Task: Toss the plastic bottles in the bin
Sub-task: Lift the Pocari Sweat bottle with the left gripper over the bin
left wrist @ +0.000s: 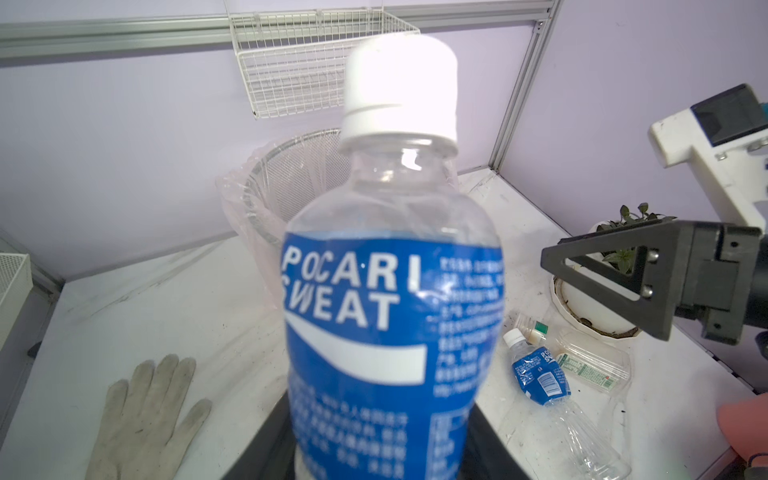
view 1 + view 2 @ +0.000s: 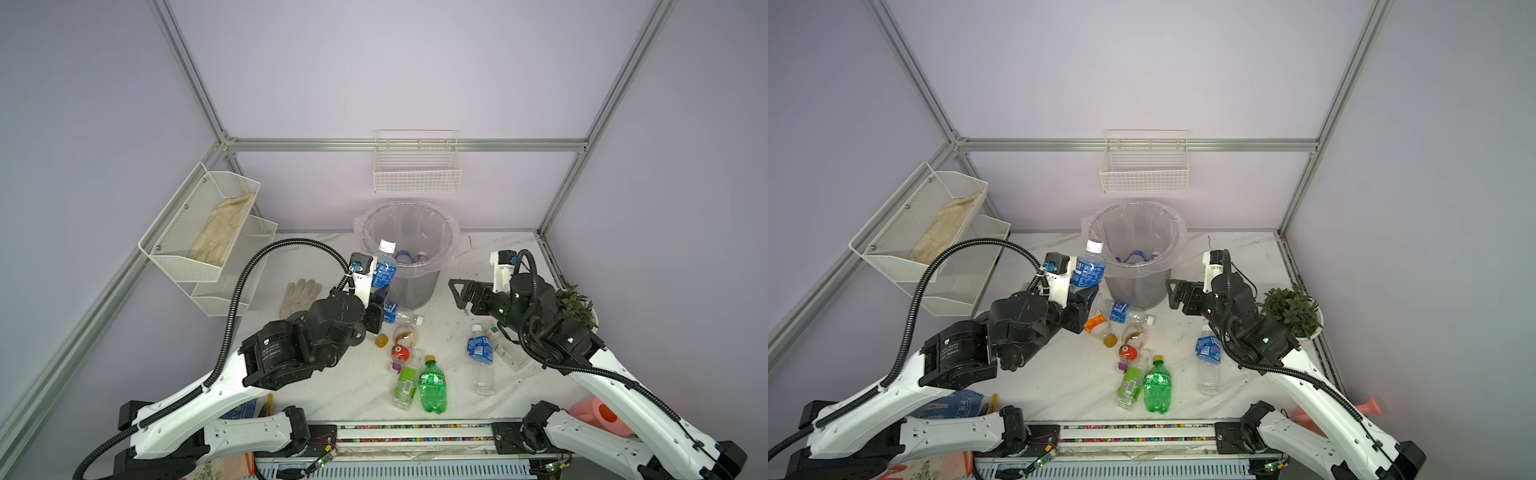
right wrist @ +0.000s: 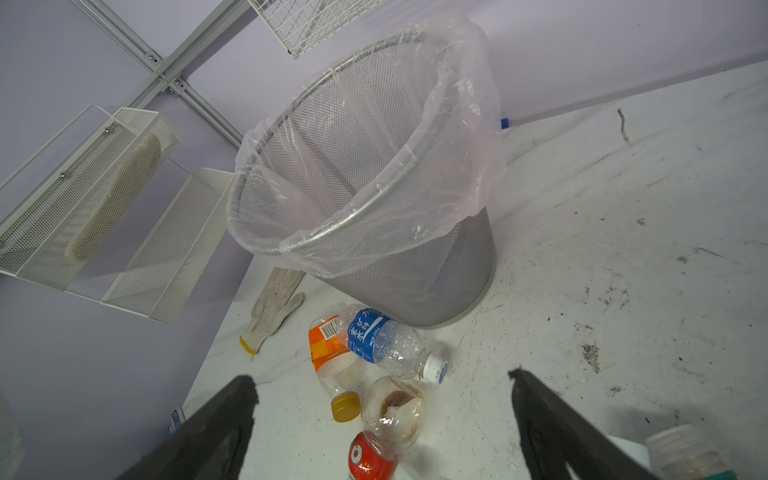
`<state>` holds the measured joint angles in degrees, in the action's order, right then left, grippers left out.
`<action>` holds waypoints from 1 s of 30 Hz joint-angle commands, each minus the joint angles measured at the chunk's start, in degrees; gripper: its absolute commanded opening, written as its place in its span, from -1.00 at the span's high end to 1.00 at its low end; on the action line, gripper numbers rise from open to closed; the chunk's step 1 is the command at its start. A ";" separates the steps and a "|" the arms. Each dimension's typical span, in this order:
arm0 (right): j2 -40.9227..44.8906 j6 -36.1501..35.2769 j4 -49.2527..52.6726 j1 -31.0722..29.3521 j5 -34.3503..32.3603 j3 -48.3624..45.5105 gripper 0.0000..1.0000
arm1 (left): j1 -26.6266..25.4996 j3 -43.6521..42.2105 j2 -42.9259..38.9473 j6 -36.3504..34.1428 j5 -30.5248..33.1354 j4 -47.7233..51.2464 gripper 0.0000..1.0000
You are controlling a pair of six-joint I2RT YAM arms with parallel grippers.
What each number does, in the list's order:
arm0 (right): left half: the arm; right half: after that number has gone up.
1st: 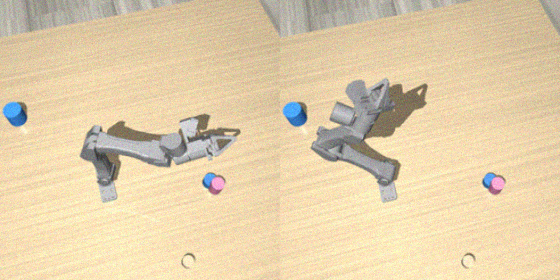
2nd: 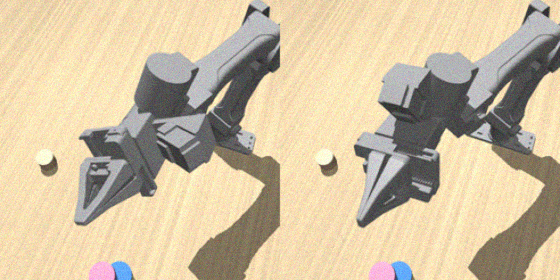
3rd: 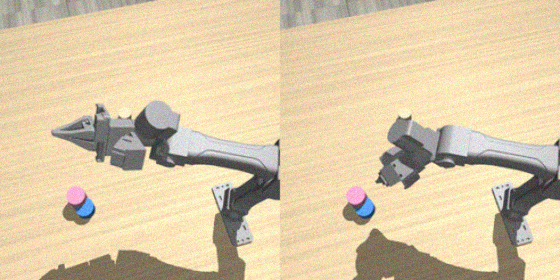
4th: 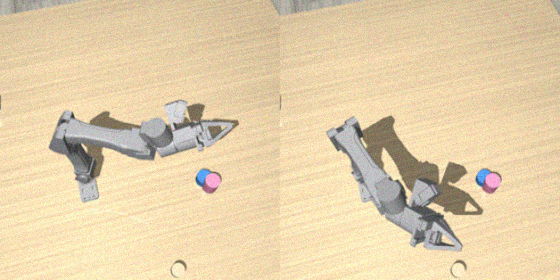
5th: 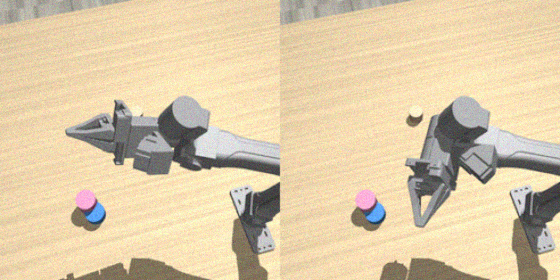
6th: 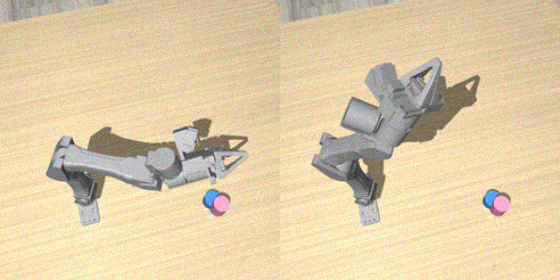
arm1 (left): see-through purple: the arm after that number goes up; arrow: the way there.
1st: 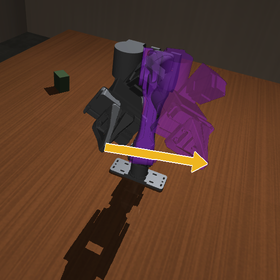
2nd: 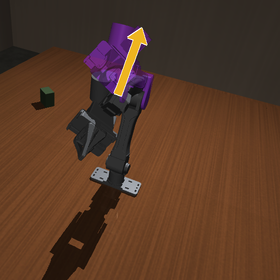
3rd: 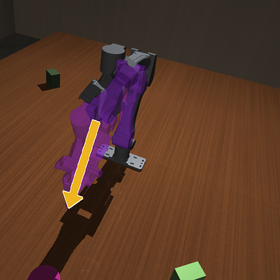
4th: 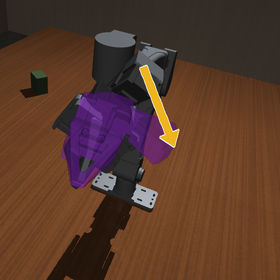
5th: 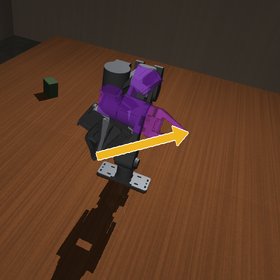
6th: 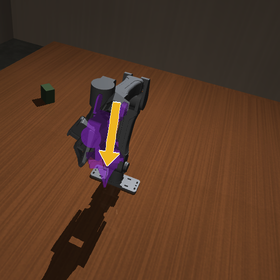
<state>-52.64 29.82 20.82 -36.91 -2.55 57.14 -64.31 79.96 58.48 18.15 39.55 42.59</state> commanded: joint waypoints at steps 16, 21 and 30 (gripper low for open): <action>2.33 0.85 0.28 0.17 -1.02 -1.59 -0.95 | -0.29 3.35 -1.49 -17.88 -0.09 -24.21 0.21; 2.29 0.93 0.19 0.17 -1.06 -1.95 -0.95 | 0.02 5.20 0.58 -21.06 0.18 -26.85 0.21; 2.22 0.93 -0.08 0.17 -0.86 -3.00 -0.95 | 3.57 8.89 4.97 -21.99 -3.49 -28.85 0.20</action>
<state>-50.83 30.22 20.84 -36.91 -2.74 54.81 -62.15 82.98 63.20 -2.39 38.09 17.45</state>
